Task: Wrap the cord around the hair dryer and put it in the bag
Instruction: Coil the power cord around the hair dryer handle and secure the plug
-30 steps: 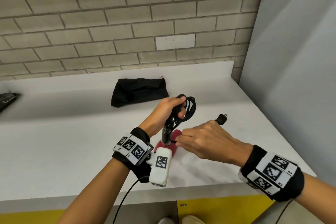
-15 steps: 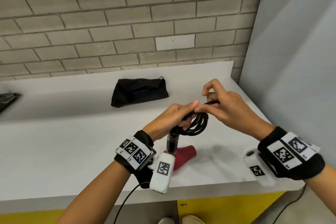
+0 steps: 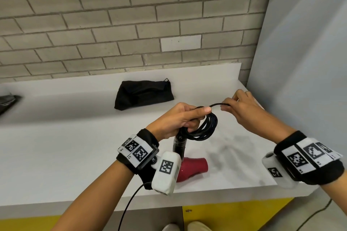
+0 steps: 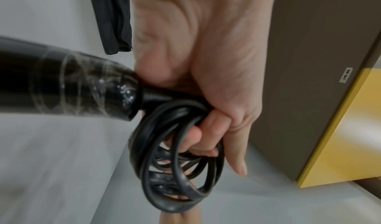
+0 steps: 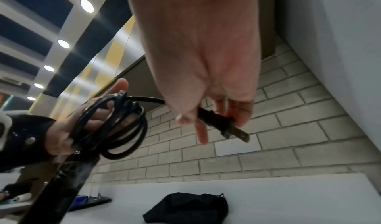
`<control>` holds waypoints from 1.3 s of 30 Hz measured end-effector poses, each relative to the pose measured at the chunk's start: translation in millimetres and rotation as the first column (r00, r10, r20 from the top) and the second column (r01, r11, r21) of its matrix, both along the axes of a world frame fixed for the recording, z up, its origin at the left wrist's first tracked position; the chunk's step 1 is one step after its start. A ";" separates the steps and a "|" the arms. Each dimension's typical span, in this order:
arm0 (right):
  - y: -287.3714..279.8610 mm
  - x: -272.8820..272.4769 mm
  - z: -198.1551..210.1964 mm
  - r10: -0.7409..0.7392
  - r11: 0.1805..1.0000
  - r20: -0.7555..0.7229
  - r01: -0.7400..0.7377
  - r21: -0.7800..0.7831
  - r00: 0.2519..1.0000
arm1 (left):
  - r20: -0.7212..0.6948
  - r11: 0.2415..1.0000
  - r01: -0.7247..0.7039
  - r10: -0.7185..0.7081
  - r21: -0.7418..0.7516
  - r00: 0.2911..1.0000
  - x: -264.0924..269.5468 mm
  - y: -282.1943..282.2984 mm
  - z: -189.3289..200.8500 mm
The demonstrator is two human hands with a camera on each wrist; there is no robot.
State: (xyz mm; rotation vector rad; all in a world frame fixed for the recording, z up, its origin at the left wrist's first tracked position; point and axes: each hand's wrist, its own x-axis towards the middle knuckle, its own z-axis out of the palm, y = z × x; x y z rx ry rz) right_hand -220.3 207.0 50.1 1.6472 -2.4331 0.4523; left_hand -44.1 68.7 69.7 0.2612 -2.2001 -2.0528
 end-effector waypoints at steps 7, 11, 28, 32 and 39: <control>-16.2 31.6 11.3 0.345 0.883 0.814 0.131 -0.450 0.467 | -0.058 0.997 0.034 -0.030 0.069 0.998 -1.6 2.5 8.9; -15.0 38.1 15.9 0.453 0.877 0.886 0.130 -0.463 0.100 | -0.056 0.996 0.028 -0.023 0.090 0.998 -2.5 2.5 8.3; -21.3 34.8 1.0 0.508 0.842 0.860 0.187 -0.506 0.038 | -0.287 0.840 -0.437 0.353 -0.323 0.890 2.8 8.4 2.0; -24.4 33.1 -2.3 0.523 0.833 0.852 0.200 -0.516 0.019 | -0.345 0.767 -0.497 0.375 -0.406 0.861 1.5 4.1 1.9; -24.3 27.0 -1.6 0.535 0.835 0.845 0.165 -0.525 -0.016 | -0.369 0.738 -0.469 0.313 -0.485 0.875 1.2 1.5 1.7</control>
